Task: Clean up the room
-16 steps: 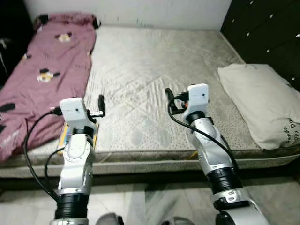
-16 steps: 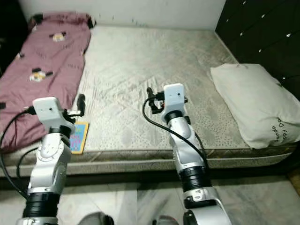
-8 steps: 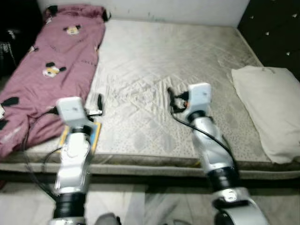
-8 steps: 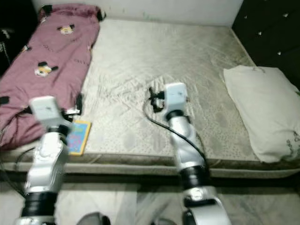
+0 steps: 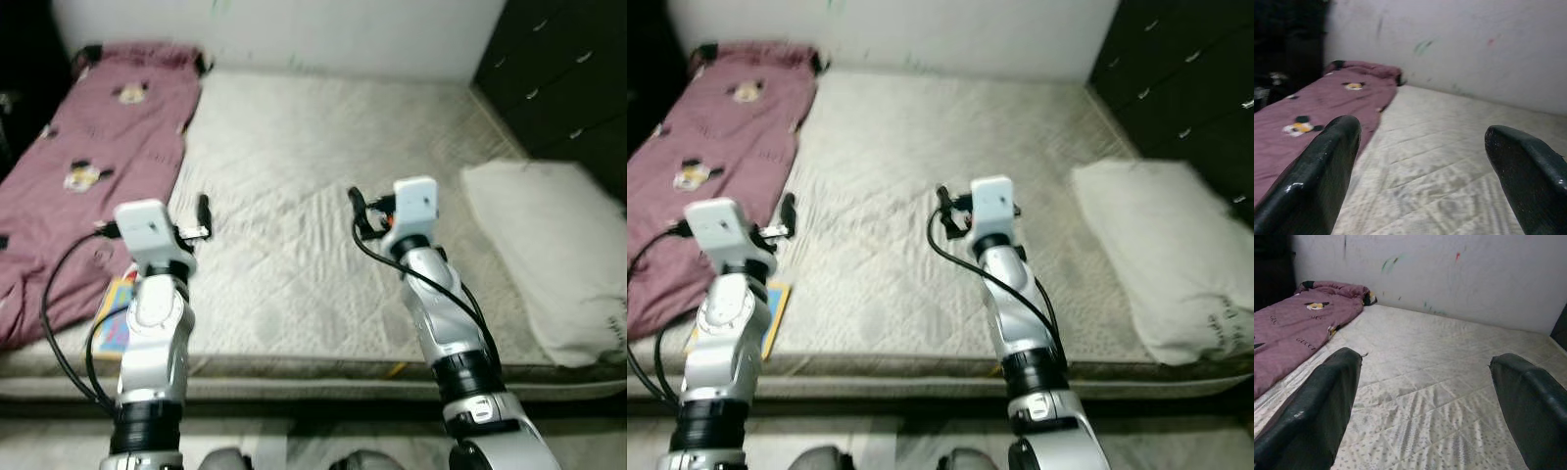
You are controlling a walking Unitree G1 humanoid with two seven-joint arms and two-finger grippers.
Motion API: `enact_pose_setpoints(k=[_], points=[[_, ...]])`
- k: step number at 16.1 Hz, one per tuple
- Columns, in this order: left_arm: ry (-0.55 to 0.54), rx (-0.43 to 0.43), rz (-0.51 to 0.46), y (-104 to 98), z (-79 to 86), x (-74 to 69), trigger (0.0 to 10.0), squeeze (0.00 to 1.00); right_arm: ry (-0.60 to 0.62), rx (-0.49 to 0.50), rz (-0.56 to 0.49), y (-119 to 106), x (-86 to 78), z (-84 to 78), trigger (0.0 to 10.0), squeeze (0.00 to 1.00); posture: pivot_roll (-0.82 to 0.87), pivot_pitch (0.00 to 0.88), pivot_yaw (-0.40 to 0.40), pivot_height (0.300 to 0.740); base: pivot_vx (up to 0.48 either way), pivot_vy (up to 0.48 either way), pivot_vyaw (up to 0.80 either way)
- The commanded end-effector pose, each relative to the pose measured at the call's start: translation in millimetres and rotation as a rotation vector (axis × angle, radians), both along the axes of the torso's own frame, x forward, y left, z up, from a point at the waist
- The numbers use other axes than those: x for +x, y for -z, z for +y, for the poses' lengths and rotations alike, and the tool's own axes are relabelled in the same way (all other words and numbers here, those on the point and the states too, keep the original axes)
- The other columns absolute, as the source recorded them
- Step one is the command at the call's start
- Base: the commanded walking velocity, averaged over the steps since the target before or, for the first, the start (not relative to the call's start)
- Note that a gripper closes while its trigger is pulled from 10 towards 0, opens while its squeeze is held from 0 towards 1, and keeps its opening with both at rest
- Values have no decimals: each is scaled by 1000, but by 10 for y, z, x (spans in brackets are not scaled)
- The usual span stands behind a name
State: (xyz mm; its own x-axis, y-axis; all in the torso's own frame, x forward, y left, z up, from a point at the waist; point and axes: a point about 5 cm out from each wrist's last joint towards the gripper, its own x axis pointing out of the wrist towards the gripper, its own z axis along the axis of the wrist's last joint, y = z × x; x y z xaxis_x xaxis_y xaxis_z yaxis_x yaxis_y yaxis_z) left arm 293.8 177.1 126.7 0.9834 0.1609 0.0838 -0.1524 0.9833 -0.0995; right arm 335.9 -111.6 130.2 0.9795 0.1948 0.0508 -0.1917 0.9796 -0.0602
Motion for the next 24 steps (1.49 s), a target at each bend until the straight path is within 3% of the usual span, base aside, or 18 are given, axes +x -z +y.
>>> enact_pose_setpoints(k=[1, 8, 24], points=[[6, -2, 13, 8, -35, 21, 10000, 0, 21, -6, -13, -40, 28, -64, 10000, 0, -53, 0, -35, 740, 0, 0, 0], [30, -35, 22, 24, -57, 19, 10000, 0, 22, -18, -3, -20, 38, -81, 10000, 0, -54, 0, -37, 740, 0, 411, -473], [7, -40, 37, 32, -38, 33, 10000, 0, 1, -32, 43, 56, 48, -54, 10000, 0, -55, 0, -37, 740, 0, 480, 0]])
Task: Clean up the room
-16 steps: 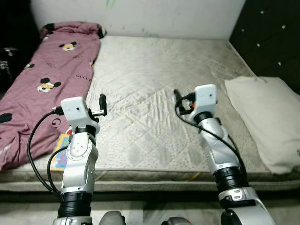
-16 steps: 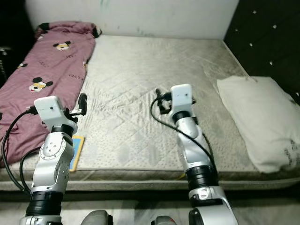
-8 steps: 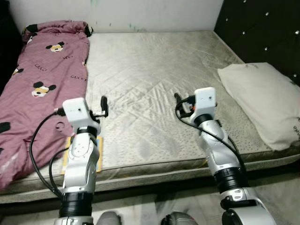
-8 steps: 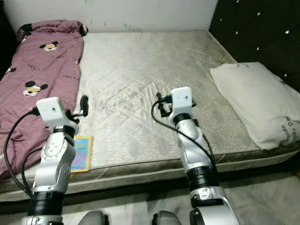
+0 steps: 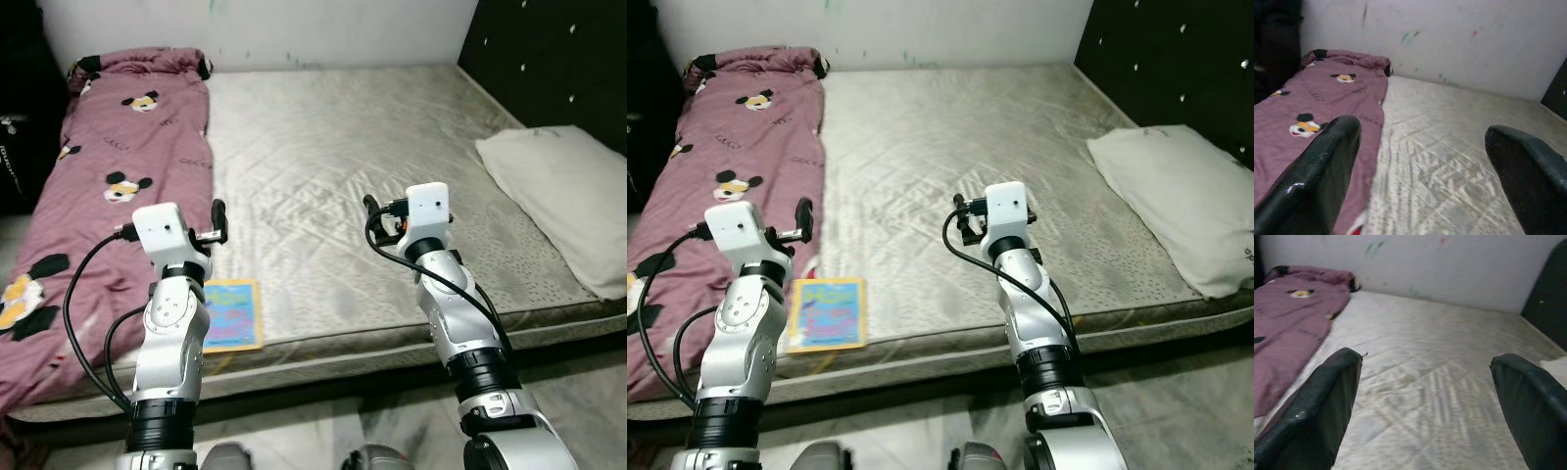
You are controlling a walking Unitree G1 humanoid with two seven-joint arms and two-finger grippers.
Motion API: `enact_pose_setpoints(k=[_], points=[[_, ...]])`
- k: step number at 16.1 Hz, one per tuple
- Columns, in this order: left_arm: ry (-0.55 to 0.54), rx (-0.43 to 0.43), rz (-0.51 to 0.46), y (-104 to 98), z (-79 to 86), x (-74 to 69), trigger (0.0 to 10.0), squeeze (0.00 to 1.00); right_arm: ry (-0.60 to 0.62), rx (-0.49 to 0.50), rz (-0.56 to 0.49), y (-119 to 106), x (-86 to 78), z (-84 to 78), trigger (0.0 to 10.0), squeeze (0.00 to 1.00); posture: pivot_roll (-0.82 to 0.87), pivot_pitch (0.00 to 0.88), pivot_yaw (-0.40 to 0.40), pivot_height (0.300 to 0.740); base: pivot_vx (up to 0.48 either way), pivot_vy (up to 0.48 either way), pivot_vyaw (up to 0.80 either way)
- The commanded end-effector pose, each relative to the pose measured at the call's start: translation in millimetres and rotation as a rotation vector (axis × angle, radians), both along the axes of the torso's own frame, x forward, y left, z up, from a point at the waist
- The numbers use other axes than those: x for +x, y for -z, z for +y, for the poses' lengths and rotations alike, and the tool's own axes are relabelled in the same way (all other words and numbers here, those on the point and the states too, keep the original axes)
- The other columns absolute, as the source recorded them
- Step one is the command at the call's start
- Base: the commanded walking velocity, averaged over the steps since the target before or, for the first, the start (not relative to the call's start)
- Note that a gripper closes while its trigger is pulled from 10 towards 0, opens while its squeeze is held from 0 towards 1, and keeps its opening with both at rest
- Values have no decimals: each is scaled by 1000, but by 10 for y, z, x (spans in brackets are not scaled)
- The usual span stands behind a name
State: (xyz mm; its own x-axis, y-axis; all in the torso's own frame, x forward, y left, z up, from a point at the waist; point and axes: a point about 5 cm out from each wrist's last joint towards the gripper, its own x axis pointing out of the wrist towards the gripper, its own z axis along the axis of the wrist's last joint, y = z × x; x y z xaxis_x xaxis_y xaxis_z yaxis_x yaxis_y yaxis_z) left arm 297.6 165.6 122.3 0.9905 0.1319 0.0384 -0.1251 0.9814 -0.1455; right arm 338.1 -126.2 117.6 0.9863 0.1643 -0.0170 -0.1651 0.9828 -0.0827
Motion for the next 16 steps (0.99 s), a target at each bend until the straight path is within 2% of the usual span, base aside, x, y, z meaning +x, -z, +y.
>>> enact_pose_setpoints(k=[1, 3, 7, 16], points=[[-27, 13, -1, -15, 82, -2, 10000, 0, -33, 2, -17, -69, 30, 98, 10000, 0, -55, 0, -37, 740, 0, 480, 0], [-33, 41, -24, -43, 87, -12, 10000, 0, -36, 1, -14, -64, 31, 102, 10000, 0, -54, 0, -38, 740, 0, 150, 0], [9, 30, -50, -67, 66, -29, 10000, 0, -39, 2, -12, -60, 34, 107, 10000, 0, -54, 0, -38, 740, 0, 0, 0], [21, 37, -57, -67, 65, -41, 10000, 0, -41, 1, -9, -52, 28, 111, 10000, 0, -53, 0, -39, 740, 345, 0, 0]])
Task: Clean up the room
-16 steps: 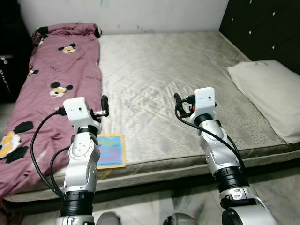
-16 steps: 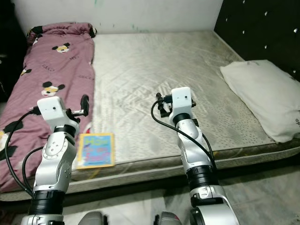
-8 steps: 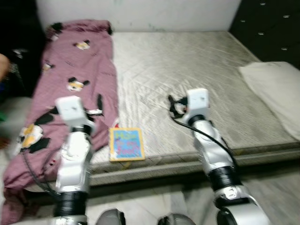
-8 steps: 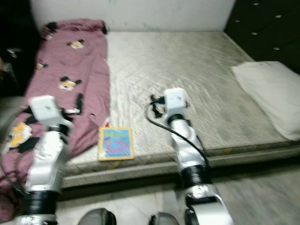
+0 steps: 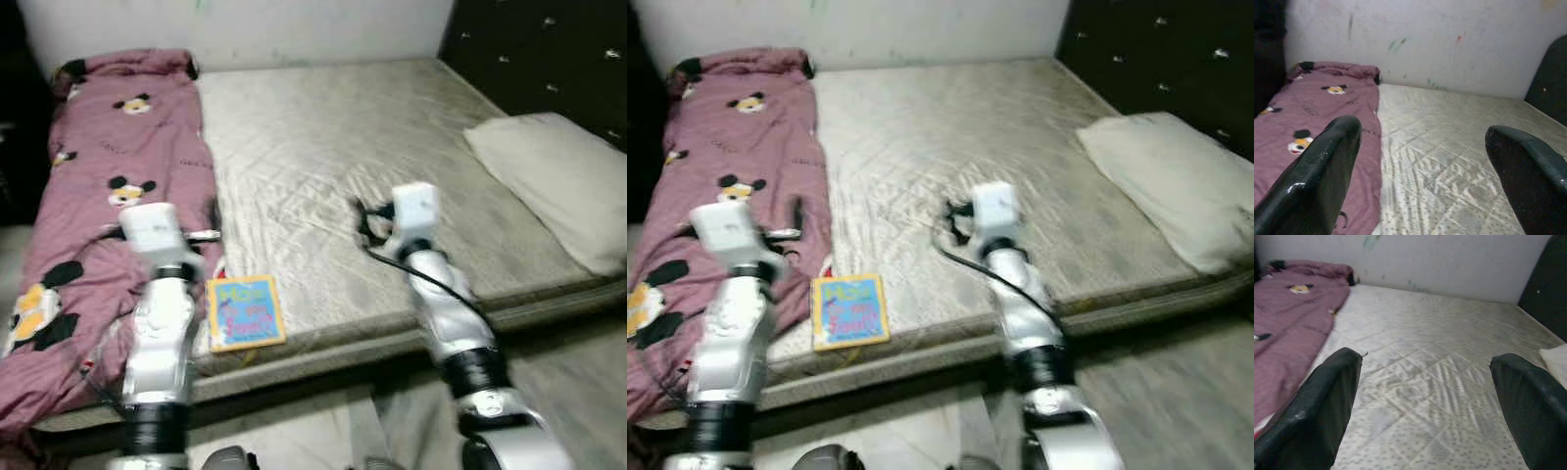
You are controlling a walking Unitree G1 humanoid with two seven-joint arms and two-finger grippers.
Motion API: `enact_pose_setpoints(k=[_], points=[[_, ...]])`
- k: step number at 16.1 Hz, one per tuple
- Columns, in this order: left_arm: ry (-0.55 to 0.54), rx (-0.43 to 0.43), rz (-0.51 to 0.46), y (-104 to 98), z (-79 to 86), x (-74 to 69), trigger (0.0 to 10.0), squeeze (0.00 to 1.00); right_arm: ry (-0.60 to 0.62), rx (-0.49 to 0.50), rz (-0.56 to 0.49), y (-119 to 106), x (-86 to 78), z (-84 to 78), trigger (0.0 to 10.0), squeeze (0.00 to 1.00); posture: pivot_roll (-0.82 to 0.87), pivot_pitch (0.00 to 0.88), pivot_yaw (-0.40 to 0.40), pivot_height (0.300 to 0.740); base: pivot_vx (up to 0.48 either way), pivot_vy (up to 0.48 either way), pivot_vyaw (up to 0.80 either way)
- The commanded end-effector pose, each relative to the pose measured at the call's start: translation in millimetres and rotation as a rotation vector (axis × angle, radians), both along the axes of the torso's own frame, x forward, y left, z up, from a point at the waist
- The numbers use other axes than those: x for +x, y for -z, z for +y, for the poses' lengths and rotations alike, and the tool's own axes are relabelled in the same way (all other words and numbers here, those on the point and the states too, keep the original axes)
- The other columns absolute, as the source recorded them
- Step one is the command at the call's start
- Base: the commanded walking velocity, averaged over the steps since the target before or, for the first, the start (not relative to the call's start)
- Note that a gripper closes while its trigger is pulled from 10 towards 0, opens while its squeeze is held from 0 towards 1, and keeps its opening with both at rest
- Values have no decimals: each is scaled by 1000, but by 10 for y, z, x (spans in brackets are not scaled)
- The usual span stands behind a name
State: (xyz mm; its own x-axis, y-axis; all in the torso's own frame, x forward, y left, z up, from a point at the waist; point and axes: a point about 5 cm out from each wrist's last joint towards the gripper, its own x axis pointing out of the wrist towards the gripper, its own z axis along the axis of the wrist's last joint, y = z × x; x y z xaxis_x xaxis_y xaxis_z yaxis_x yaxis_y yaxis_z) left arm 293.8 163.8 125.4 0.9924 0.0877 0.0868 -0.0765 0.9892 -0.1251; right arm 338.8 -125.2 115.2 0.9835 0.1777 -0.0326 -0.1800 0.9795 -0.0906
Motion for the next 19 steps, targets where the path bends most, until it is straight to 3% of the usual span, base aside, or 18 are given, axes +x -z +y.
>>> enact_pose_setpoints(k=[1, 11, 19], points=[[-22, 10, -12, -36, 82, -2, 10000, 0, -25, 13, -22, -74, 22, 99, 10000, 0, -53, 0, -39, 740, 300, 0, 0], [-53, -11, 15, 5, 94, 2, 10000, 0, -25, 13, -18, -58, 13, 92, 10000, 0, -53, 0, -36, 740, 58, 0, 0], [-50, -17, 24, 28, 93, -16, 10000, 0, -27, 4, 0, -16, -5, 77, 10000, 0, -56, 0, -35, 740, 0, 480, -169]])
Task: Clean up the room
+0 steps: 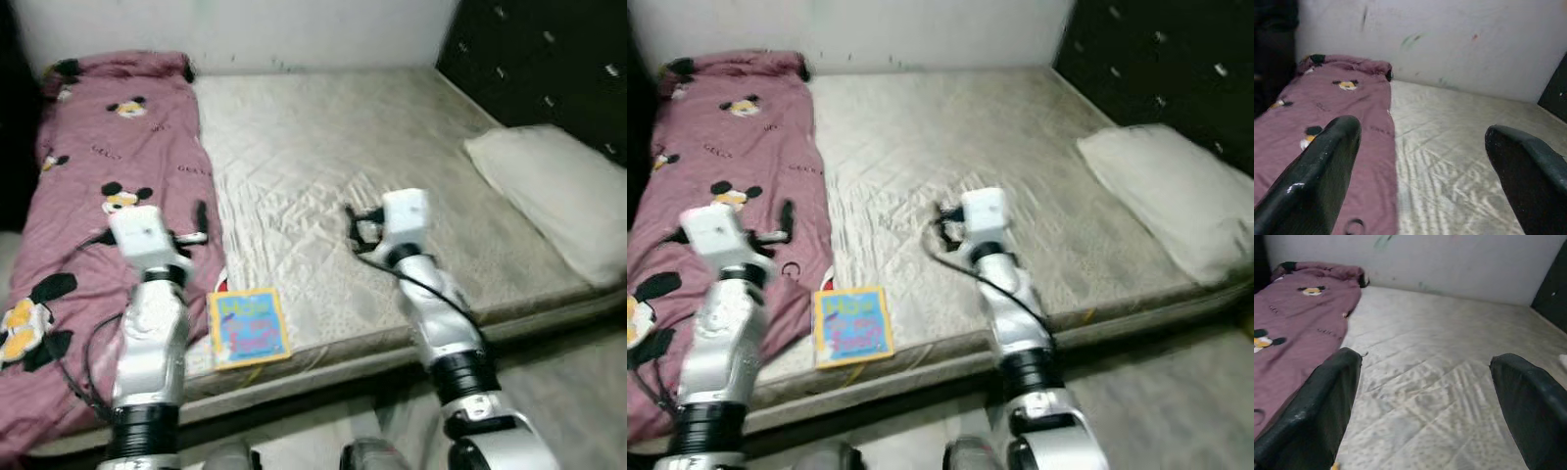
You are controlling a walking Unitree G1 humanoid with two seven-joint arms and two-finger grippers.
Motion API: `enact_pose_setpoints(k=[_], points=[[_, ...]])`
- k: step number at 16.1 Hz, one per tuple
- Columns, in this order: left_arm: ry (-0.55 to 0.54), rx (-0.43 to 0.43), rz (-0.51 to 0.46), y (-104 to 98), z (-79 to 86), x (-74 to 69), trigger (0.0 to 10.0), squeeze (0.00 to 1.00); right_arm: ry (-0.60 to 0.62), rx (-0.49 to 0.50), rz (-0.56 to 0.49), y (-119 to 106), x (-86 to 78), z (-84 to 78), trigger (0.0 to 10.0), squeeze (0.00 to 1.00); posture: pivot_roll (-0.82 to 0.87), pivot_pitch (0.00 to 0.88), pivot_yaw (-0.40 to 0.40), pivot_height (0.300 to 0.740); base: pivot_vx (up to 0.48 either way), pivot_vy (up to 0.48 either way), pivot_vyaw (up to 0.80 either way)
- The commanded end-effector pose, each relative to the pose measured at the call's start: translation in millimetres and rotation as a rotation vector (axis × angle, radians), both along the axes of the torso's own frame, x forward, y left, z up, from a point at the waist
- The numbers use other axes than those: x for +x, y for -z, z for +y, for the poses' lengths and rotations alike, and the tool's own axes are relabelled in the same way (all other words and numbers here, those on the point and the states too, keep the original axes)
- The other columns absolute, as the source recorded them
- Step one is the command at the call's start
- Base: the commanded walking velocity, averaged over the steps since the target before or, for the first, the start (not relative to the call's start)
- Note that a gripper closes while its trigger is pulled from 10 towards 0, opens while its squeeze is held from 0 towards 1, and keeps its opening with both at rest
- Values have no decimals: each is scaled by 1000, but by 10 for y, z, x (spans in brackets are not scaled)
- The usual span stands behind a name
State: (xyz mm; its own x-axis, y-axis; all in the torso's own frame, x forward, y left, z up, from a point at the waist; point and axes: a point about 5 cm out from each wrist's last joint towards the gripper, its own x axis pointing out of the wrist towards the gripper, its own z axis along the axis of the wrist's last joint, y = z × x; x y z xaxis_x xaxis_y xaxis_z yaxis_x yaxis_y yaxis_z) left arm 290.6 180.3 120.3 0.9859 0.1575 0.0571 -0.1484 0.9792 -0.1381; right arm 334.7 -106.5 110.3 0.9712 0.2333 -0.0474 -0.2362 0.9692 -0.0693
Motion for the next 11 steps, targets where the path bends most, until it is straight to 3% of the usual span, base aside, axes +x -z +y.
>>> enact_pose_setpoints(k=[1, 6, 10, 11], points=[[17, -2, 2, -12, -66, 6, 10000, 0, 27, -16, -17, -60, 35, -109, 10000, 0, -55, 0, -36, 740, 0, 480, 0], [3, 25, -16, -36, -43, 1, 10000, 0, 17, -23, -16, -60, 43, -103, 10000, 0, -62, 0, -34, 740, 0, 433, 0], [-11, 34, -11, -27, -40, -60, 10000, 0, 23, -3, -4, -14, -37, -115, 10000, 0, -70, 0, -20, 740, 0, 0, 0], [20, 34, -1, -27, -69, -100, 10000, 0, 24, -41, 5, 43, -80, -135, 10000, 0, -66, 0, -22, 740, 0, 0, 0]])
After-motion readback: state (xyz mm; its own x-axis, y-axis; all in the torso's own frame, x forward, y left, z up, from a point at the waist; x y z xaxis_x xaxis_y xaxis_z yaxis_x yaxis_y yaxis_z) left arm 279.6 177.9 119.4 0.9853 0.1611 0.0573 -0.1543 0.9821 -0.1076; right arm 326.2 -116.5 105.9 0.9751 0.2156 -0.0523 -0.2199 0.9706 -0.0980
